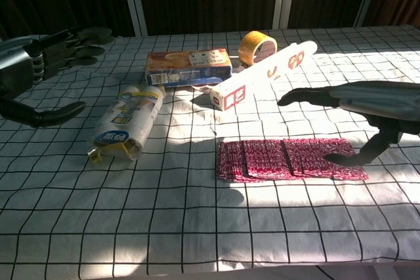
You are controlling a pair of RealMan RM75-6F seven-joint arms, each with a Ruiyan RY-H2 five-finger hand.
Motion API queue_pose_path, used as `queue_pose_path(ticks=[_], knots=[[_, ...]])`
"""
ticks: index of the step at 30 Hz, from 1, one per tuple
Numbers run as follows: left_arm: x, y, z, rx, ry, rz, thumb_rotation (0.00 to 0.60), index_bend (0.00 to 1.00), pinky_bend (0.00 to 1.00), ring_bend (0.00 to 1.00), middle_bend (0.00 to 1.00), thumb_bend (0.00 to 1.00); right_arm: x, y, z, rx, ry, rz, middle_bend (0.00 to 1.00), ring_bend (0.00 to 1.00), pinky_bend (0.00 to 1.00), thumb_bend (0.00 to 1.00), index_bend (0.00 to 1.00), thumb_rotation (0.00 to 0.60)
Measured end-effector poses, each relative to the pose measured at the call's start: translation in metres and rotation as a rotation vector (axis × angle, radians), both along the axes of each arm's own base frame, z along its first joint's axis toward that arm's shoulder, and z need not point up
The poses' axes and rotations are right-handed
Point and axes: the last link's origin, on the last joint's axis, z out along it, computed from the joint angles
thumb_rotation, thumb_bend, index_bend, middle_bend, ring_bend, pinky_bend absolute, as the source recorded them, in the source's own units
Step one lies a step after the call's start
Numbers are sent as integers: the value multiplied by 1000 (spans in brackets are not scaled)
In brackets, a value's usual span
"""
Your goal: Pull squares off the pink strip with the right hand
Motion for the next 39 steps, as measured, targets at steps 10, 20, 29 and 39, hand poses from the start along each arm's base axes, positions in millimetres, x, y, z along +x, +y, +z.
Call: queue_pose_path(ticks=[10,20,29,39], knots=[[-10,-6,11,65,74,-7,600,0,30,0,0,386,-5,3,12,-57,12,26,0,0,0,309,0,600],[-70,-37,46,335,553,48,600,0,3,0,0,387,-36,10,57,-209,166,36,813,934,986,358,6,600],[-133,-92,60,447,832,192,600,0,4,0,0,389,-60,14,55,-155,308,-58,993,1000,1000,732,141,600],[-157,-118,64,467,828,278,600,0,3,0,0,389,-61,16,26,-48,382,-79,1000,1000,1000,810,163,600]])
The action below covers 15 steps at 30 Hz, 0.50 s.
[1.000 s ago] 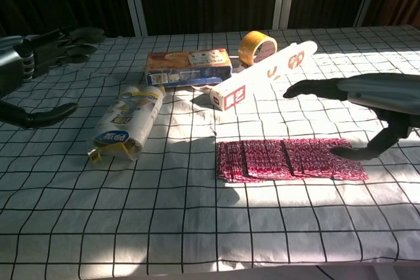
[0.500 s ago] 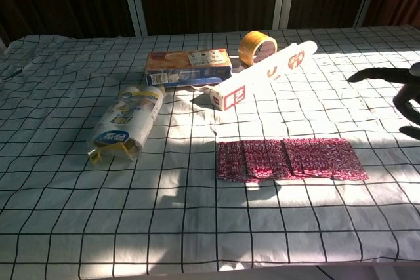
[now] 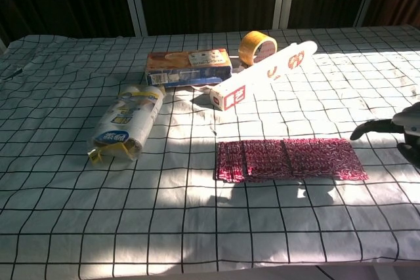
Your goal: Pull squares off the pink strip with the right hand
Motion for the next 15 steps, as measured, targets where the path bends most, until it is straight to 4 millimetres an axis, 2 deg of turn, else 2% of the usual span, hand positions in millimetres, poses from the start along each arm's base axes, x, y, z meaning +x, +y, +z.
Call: queue_pose_path(ticks=[8,15], knots=[[-3,-2,-1,0,-8,15,600,0,3,0,0,388,2,-3,-21,40,17,-6,1000,1000,1000,810,163,600],[-5,-3,0,2,-14,23,600,0,3,0,0,389,3,-4,-30,58,28,-5,1000,1000,1000,809,163,600]])
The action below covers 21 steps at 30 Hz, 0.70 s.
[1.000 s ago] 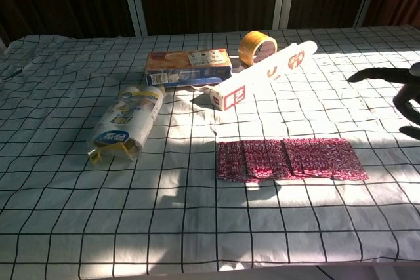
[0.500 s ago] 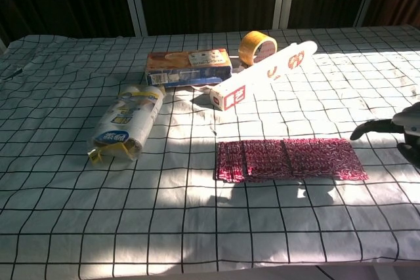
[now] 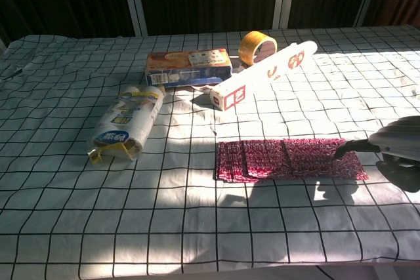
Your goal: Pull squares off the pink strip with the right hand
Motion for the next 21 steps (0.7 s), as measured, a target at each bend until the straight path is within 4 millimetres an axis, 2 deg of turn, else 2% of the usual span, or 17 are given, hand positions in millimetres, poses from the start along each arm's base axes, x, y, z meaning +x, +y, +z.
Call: queue_pose_path(ticks=[10,21], knots=[[-1,-2,2,0,1,9,600,0,3,0,0,389,-8,3,1,-7,26,-15,1000,1000,1000,809,165,600],[-2,-3,2,-5,8,17,600,0,3,0,0,389,-34,21,24,-49,70,-49,1000,1000,1000,810,180,600]])
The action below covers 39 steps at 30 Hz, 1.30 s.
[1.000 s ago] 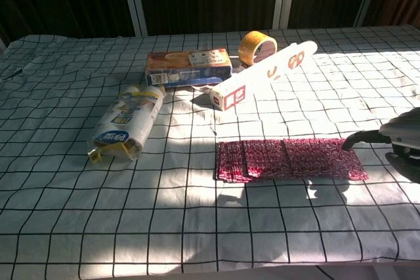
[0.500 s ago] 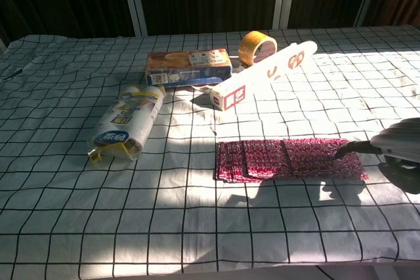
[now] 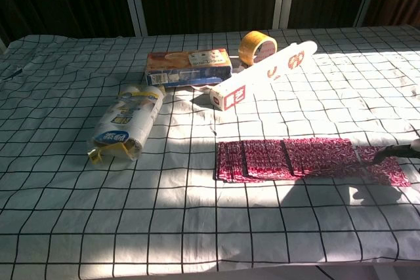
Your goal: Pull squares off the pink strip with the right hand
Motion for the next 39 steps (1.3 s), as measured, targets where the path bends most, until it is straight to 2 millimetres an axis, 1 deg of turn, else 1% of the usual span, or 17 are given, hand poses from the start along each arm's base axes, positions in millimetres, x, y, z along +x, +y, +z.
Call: queue_pose_path(ticks=[6,9,13,16,18,22,29,35,39], knots=[[0,-1,0,-3,3,4,600,0,3,0,0,388,-24,25,18,-2,36,-37,1000,1000,1000,810,211,600],[1,-1,-1,-6,4,2,600,0,3,0,0,388,-29,32,25,-18,35,-38,1000,1000,1000,810,208,600],[3,-2,-1,-4,3,-3,600,0,3,0,0,388,-26,35,31,-39,0,-14,1000,1000,1000,810,191,600],[4,-3,-1,-2,3,-5,600,0,3,0,0,390,-17,31,34,-63,-46,22,1000,1000,1000,810,188,600],[4,-3,-1,-2,4,-5,600,0,3,0,0,390,-9,24,34,-79,-74,46,1000,1000,1000,810,189,600],[4,-3,-1,0,7,-3,600,0,4,0,0,389,5,11,25,-69,-95,73,1000,1000,1000,810,188,600],[1,-4,0,9,-1,8,600,0,3,0,0,392,27,-8,-8,-6,-103,87,1000,1000,1000,809,188,600],[-2,-6,2,15,-5,18,600,0,3,0,0,390,35,-13,-23,16,-89,92,1000,1000,1000,810,189,600],[-2,-6,2,15,-8,17,600,0,3,0,0,391,35,-15,-30,24,-74,81,1000,1000,1000,810,189,600]])
